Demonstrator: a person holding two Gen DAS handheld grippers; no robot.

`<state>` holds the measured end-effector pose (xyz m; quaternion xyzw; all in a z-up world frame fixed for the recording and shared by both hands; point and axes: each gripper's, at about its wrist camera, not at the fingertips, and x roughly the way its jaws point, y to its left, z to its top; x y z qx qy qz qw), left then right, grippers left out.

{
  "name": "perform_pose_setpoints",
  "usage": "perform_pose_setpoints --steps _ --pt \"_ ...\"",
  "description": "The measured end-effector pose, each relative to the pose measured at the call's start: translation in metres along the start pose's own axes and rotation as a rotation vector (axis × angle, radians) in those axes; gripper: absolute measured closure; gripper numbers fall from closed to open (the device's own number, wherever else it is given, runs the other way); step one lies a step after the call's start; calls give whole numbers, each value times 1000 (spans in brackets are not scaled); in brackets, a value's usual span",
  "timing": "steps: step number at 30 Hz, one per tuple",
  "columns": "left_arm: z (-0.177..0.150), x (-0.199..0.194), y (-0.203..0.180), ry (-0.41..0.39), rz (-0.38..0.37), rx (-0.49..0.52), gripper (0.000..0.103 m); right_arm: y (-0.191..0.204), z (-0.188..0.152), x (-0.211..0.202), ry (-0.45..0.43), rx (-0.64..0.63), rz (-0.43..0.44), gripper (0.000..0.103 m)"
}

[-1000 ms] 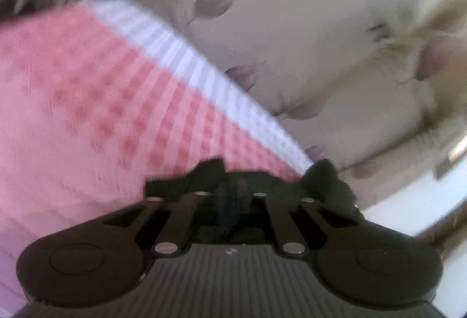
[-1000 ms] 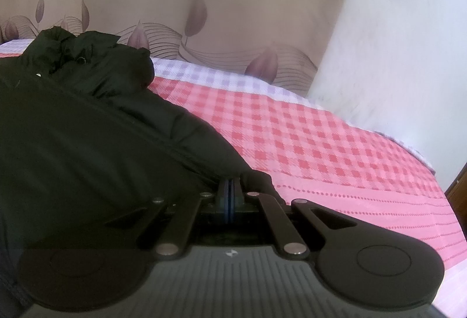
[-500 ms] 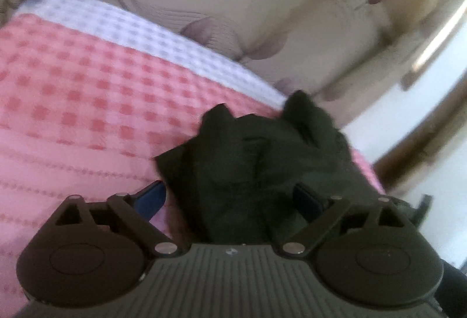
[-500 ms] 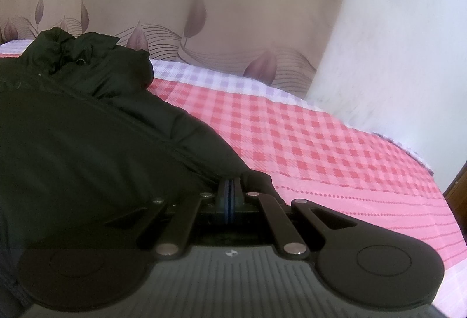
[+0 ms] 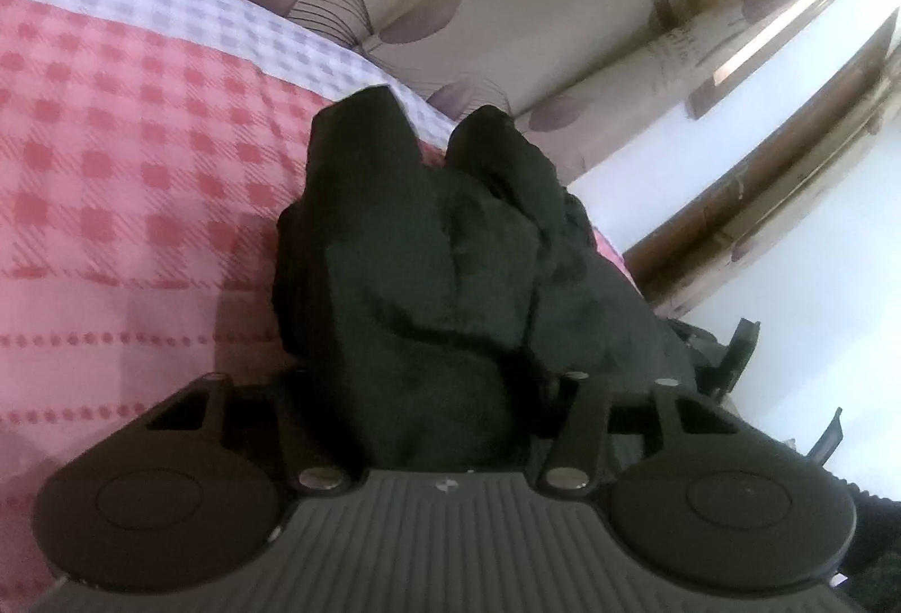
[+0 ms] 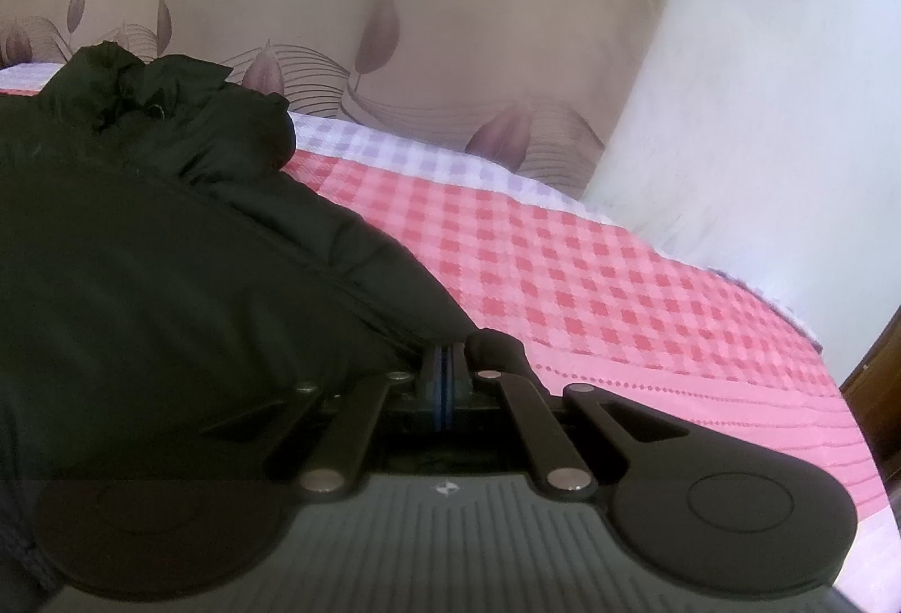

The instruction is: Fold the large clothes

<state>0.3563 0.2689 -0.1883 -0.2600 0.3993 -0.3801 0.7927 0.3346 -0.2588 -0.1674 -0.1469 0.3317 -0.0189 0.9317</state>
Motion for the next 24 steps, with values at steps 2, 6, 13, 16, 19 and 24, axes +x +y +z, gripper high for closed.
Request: perform_pose_setpoints --steps 2,6,13,16,19,24 --pt "-5 -4 7 -27 -20 -11 57 1 0 0 -2 -8 -8 103" --pt "-6 -5 6 -38 -14 -5 58 1 2 -1 1 -17 -12 103" --pt "-10 -10 4 -53 -4 -5 58 36 50 -88 -205 35 59 99" --pt "-10 -10 3 -55 -2 -3 58 72 68 -116 -207 57 281 99" --pt "-11 -12 3 -61 2 -4 58 113 74 -110 -146 39 413 99" --pt "-11 -13 4 -62 1 -14 58 156 64 -81 -52 49 437 100"
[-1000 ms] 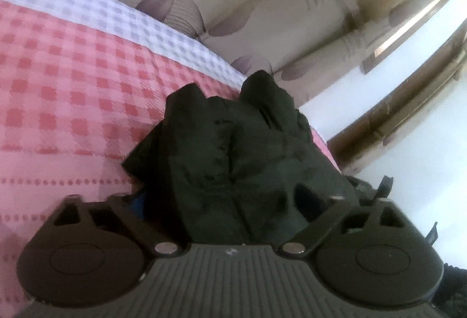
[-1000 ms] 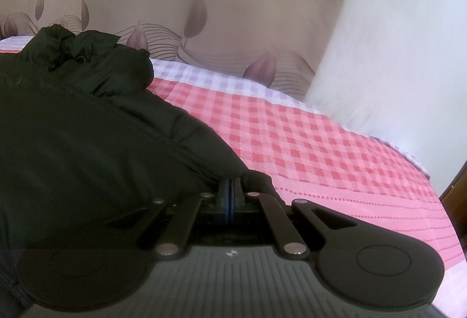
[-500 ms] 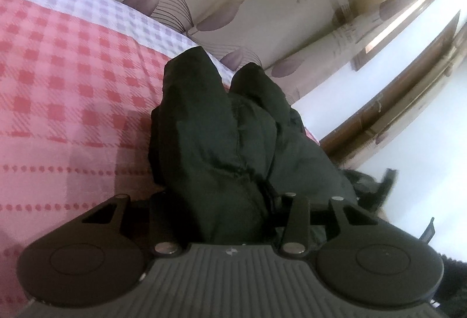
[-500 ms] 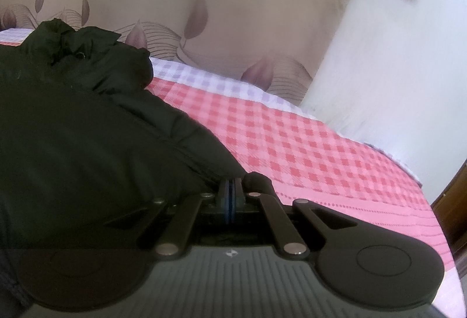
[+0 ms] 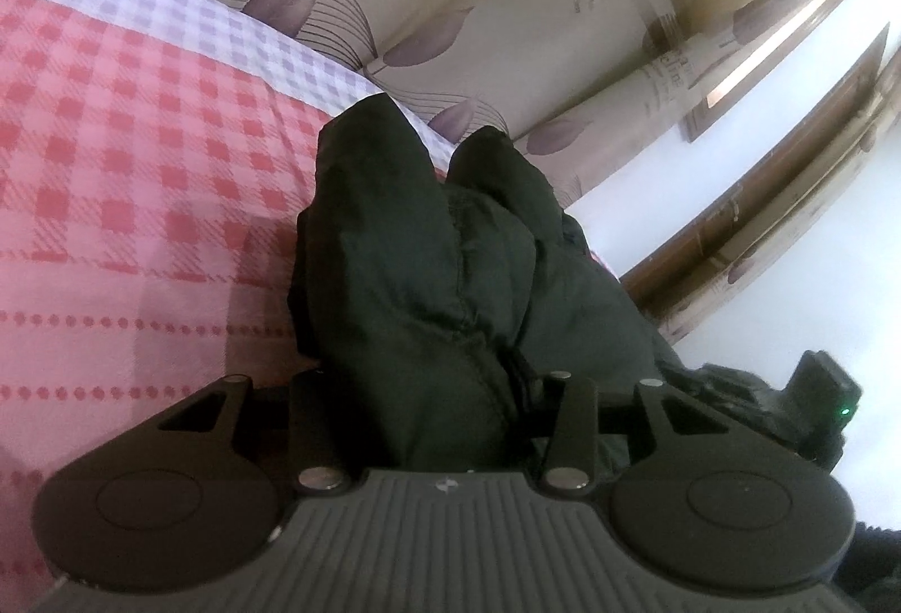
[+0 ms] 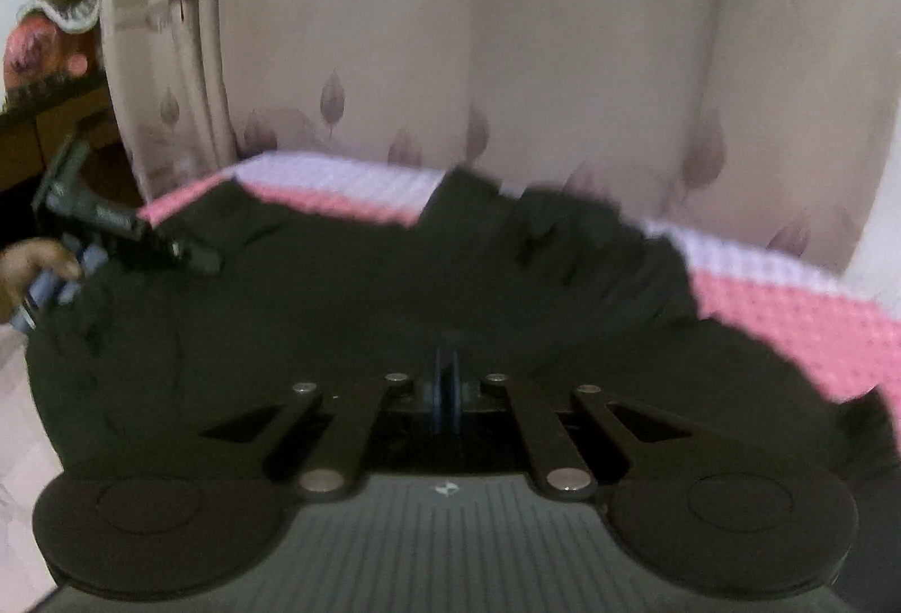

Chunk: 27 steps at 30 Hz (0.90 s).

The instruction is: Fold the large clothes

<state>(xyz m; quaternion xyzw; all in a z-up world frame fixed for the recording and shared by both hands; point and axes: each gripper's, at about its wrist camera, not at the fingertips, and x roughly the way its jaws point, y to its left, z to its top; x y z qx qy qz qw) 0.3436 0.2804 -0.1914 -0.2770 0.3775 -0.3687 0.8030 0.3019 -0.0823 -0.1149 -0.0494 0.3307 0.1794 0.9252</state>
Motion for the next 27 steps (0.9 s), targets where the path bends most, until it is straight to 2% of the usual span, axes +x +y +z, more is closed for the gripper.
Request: perform_pose_setpoints --steps 2,6,12,18,21,23,25,27 --pt "0 0 -1 -4 3 0 58 5 -2 9 8 -26 -34 100" --pt "-2 -3 -6 -22 5 -16 60 11 -8 30 73 -59 -48 101" --pt "1 -11 -24 4 24 18 62 1 -21 41 52 -1 -24 101" --pt "-4 -5 -8 25 5 -20 51 -7 -25 41 22 28 1 101" --pt "-7 -6 -2 22 -29 -38 50 -6 -25 40 18 26 2 101" --pt "-7 -6 -8 12 -5 -17 56 -7 -26 40 12 29 5 101" --pt "-7 -7 -23 -7 19 12 69 -8 -27 41 9 35 9 101" --pt "-1 -12 -43 -13 36 63 74 -8 -27 40 7 46 15 101"
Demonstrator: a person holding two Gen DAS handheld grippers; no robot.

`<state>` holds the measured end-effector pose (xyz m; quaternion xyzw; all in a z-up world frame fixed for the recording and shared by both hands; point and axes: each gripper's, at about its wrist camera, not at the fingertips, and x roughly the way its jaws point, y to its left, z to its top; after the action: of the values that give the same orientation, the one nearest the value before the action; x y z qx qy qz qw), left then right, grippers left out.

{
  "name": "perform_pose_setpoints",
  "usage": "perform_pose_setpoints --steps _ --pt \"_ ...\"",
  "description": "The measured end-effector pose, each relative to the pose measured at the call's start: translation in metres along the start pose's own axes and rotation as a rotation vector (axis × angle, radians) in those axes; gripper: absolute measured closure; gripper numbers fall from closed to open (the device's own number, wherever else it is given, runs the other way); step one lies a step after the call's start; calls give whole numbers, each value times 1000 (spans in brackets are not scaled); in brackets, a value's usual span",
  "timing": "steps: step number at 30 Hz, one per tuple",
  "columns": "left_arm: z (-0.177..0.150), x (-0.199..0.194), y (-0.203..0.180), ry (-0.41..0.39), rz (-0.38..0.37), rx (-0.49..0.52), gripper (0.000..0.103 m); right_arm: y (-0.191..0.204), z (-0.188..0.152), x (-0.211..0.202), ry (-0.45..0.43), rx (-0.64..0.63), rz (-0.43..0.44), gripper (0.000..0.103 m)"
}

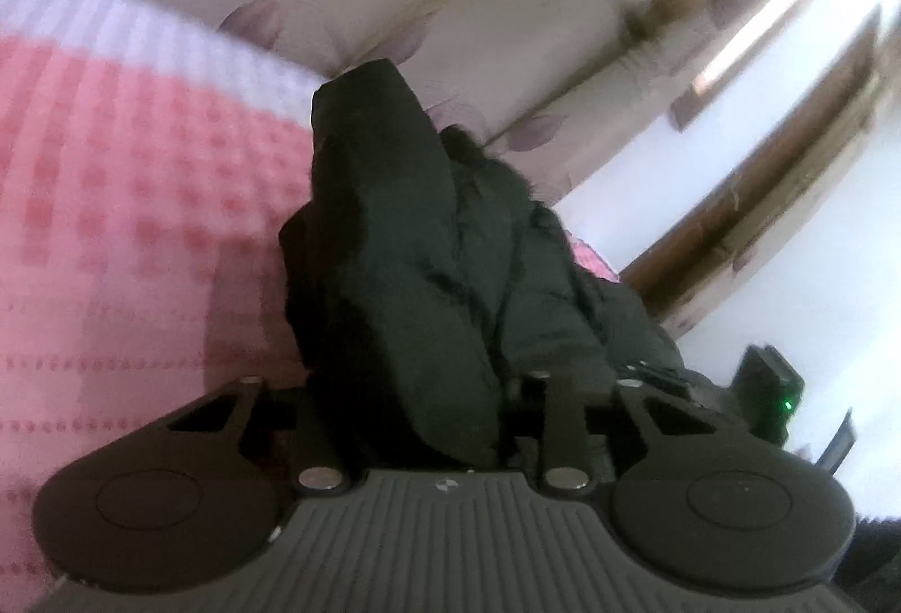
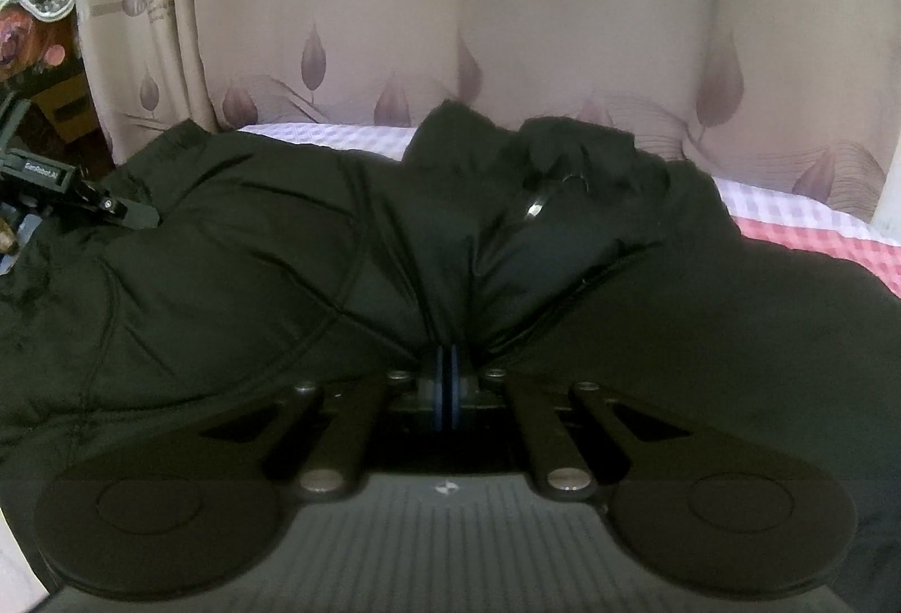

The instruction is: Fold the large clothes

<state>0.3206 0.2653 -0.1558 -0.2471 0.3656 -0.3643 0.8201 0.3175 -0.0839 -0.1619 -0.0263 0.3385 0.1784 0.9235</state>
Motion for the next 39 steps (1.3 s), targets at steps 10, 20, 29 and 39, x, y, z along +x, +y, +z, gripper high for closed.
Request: perform_pose_setpoints --steps 10,20,29,39 --pt "37 -8 -131 46 41 72 75 -10 3 1 14 103 56 101" --pt "52 50 -254 170 84 32 75 -22 5 2 19 195 110 101" --pt "19 132 -298 180 40 -104 75 -63 -4 5 31 466 285 101" --pt "-45 164 -249 -111 -282 -302 66 -120 -40 -61 -53 760 406 84"
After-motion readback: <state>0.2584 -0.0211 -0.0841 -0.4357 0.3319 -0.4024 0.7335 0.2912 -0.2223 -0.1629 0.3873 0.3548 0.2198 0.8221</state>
